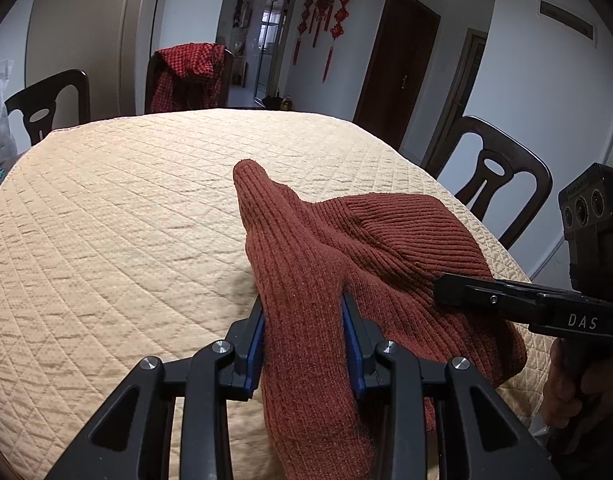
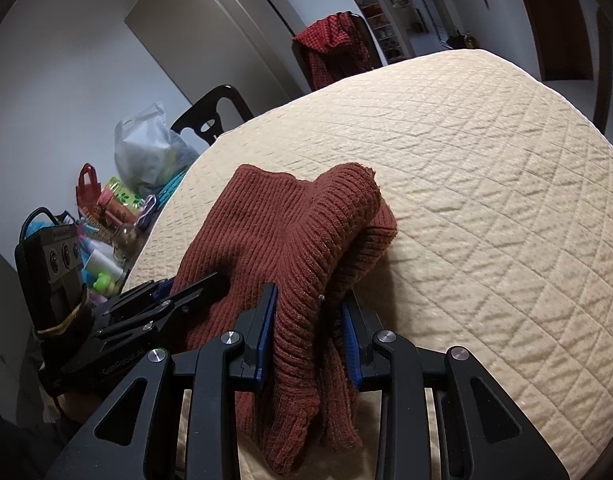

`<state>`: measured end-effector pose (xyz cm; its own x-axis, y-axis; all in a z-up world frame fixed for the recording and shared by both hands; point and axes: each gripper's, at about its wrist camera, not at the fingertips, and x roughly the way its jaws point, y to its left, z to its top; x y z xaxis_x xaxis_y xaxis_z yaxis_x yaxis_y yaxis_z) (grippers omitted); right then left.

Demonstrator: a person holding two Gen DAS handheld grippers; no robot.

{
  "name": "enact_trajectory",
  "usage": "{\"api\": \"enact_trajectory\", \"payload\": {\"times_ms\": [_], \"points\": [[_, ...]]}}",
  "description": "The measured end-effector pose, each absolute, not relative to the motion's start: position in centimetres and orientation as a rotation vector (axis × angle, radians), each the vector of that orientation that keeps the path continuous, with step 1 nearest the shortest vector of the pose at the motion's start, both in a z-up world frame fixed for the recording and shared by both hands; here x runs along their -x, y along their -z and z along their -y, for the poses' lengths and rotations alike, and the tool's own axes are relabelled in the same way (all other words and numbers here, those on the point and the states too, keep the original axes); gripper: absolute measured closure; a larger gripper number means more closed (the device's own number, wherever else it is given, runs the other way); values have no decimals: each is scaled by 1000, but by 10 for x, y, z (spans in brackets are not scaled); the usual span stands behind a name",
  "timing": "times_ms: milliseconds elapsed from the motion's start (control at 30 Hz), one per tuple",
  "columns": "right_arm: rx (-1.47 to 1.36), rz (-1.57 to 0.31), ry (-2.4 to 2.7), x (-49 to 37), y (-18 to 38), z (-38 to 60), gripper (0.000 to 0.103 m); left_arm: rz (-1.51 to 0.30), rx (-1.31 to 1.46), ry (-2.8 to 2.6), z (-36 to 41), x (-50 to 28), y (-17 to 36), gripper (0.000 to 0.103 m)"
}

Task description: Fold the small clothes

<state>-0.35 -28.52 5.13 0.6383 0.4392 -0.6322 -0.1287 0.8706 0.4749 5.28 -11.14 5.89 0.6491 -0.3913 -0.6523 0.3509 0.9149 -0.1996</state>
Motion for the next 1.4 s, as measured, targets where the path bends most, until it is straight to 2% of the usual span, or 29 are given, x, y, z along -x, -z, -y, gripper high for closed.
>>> {"api": "enact_trajectory", "payload": {"times_ms": [767,1400], "points": [[-329,-816,-489,-62,-67,189,73,-680,62,237,26,-71,-73,67],[-285,-842,-599,-150,-71,97,73,-654,47,100,-68,-116,-73,67]]}}
